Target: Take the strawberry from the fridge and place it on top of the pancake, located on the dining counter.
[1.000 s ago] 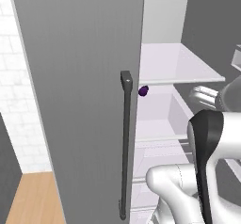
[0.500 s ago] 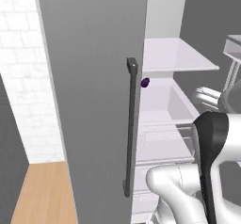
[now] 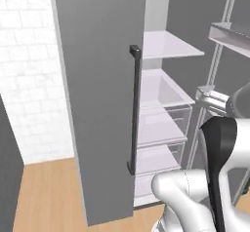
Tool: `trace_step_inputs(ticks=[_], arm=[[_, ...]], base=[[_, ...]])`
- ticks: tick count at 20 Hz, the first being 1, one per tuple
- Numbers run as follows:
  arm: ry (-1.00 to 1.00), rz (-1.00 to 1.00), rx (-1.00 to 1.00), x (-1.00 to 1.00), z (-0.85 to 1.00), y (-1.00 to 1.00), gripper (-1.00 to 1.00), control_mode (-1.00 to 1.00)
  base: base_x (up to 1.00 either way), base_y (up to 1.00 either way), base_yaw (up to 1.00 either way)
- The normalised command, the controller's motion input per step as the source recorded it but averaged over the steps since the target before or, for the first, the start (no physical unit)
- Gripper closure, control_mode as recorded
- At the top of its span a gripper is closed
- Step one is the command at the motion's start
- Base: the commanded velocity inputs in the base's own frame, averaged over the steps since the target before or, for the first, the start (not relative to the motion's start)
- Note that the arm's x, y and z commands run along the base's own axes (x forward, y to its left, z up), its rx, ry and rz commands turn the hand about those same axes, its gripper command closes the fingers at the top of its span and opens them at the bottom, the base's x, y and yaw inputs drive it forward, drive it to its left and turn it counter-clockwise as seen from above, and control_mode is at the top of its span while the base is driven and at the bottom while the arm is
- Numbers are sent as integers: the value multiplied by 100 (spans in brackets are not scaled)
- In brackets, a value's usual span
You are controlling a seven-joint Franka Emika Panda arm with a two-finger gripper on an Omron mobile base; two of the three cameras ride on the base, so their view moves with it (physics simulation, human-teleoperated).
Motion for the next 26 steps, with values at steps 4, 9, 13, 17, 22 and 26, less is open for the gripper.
trace_step_inputs(ticks=[4,9,13,17,22,26], arm=[[0,0,0,0,0,0,100,100],[0,0,0,0,0,0,100,100],[0,0,0,0,0,0,100,100],[0,0,0,0,0,0,100,100],[0,0,0,0,0,0,100,100],[0,0,0,0,0,0,100,100]], base=[[-54,34,-51],[-38,7,-71],[-22,0,-83],[-13,0,-83],[-1,-4,-80],[5,-35,-67]])
